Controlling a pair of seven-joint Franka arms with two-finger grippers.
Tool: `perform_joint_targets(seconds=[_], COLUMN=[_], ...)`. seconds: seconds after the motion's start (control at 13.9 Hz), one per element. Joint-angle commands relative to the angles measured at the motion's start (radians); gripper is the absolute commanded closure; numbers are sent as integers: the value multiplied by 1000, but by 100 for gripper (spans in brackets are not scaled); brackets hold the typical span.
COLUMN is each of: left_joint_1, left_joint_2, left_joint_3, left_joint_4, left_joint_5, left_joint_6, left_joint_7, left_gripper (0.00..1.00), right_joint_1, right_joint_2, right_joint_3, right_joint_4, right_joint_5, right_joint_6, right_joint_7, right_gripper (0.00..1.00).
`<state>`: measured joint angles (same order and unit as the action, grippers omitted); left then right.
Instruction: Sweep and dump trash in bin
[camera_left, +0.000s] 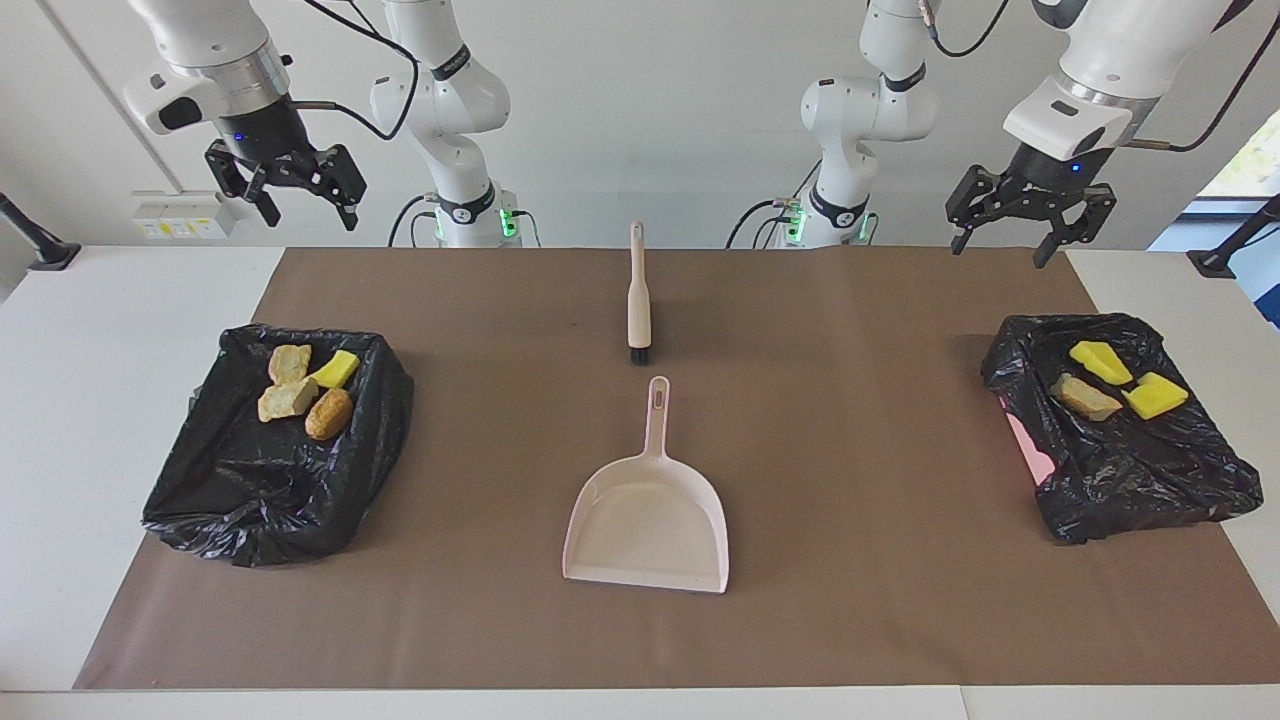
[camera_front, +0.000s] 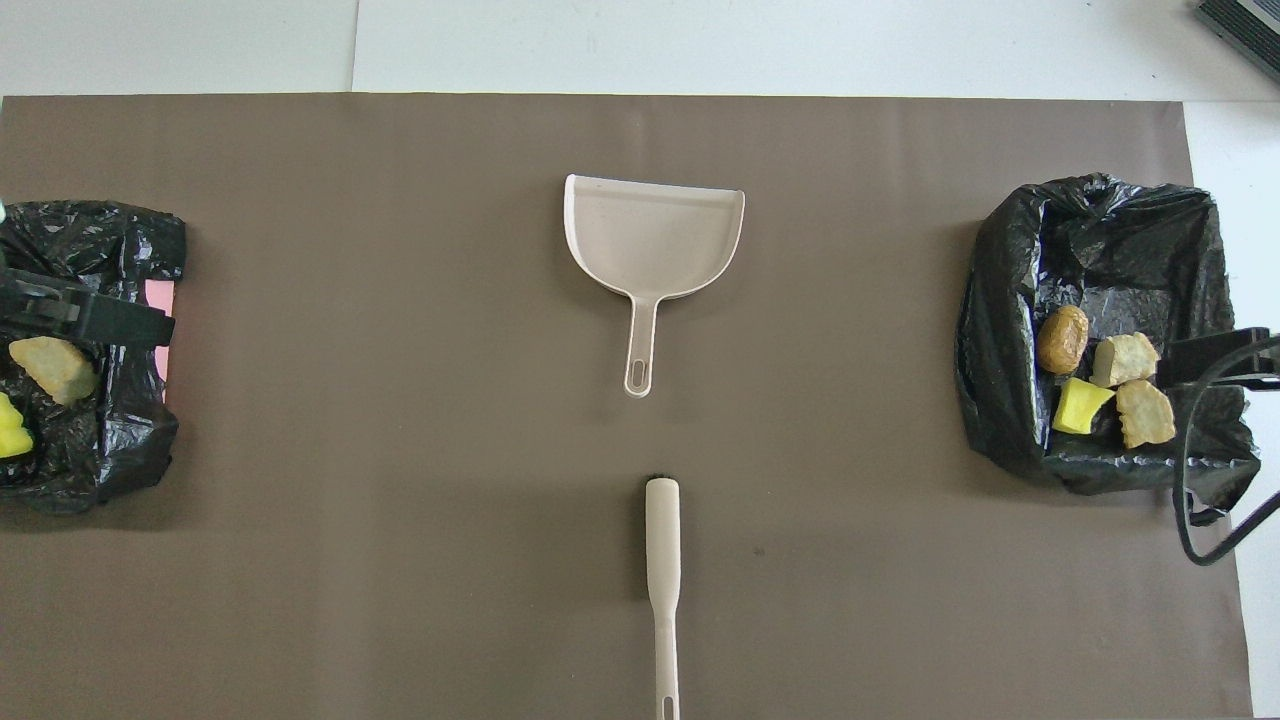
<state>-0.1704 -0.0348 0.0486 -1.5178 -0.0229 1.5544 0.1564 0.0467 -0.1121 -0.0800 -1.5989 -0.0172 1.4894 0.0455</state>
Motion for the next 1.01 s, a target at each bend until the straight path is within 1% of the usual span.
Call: perform_joint_targets(seconds=[0.0, 0.94], left_joint_1=[8, 8], left_joint_2=[-5, -5], left_joint_3=[-3, -3], left_joint_4=[10, 10], left_joint_5=[4, 4], left_joint_6=[-23, -22], left_joint_7=[8, 6], left_gripper=[0, 0], right_joint_1=[-7, -5], right_joint_2=[-14, -12], right_joint_3=[-1, 2], right_joint_4=[-7, -4], right_joint_5=[11, 23], right_joint_6=[-14, 0], right_joint_7=[-36, -32], right_gripper=[0, 0])
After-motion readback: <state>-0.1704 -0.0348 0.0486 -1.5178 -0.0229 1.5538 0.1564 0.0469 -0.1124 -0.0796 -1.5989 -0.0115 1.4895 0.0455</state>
